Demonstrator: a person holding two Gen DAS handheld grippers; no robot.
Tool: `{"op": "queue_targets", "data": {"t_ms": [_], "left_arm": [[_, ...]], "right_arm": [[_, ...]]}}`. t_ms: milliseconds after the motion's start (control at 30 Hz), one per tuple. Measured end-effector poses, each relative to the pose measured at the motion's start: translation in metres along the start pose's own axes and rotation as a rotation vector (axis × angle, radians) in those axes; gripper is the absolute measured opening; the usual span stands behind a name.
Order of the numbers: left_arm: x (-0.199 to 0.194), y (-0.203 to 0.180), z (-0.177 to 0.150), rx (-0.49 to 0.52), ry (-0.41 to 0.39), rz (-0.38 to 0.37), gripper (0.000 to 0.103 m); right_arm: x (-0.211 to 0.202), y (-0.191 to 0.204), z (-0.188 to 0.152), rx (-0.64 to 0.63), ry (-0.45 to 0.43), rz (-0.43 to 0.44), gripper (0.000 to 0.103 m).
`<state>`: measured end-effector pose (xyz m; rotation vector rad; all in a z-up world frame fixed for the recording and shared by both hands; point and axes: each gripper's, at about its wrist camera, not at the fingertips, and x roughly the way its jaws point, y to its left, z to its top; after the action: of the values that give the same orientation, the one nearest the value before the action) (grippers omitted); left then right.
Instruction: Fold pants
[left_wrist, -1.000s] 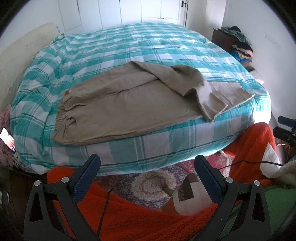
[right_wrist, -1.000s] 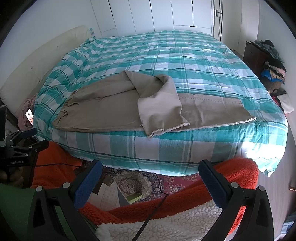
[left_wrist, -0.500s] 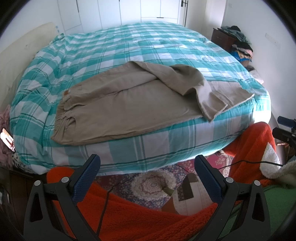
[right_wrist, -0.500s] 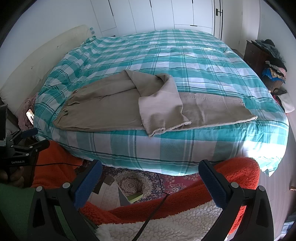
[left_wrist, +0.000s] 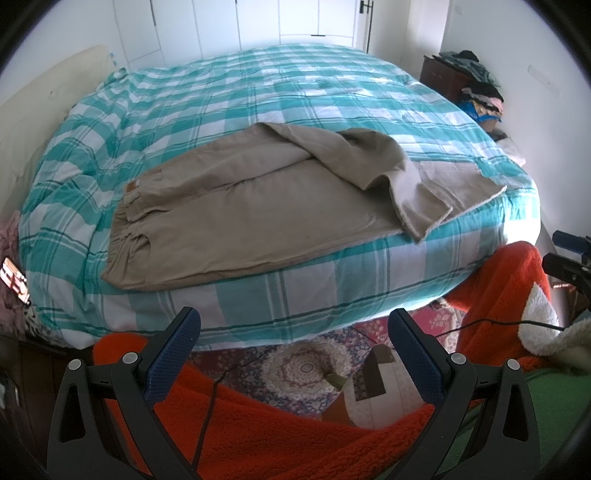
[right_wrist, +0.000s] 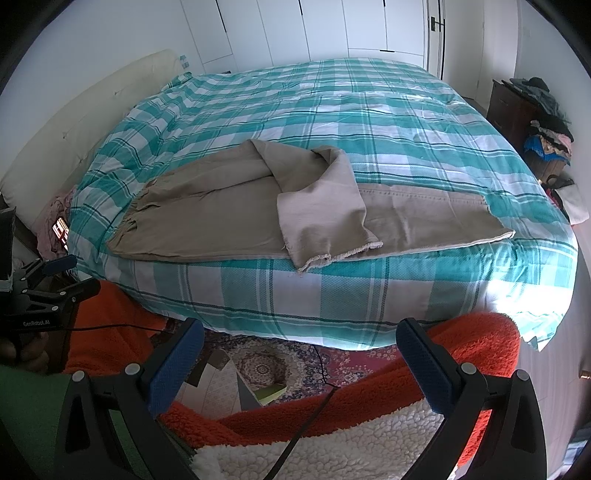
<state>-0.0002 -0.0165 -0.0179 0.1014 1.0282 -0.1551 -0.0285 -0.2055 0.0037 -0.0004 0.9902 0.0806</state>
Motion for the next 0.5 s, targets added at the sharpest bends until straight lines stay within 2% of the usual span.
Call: {"op": "queue_targets", "data": {"t_ms": [500], "left_arm": [[-0.0002,0.0,0.0005,-0.003,0.001,0.001,0.102]], "right_arm": [[0.0006,0.0012,-0.0011,0.0,0.004,0.004,0.103]]}}
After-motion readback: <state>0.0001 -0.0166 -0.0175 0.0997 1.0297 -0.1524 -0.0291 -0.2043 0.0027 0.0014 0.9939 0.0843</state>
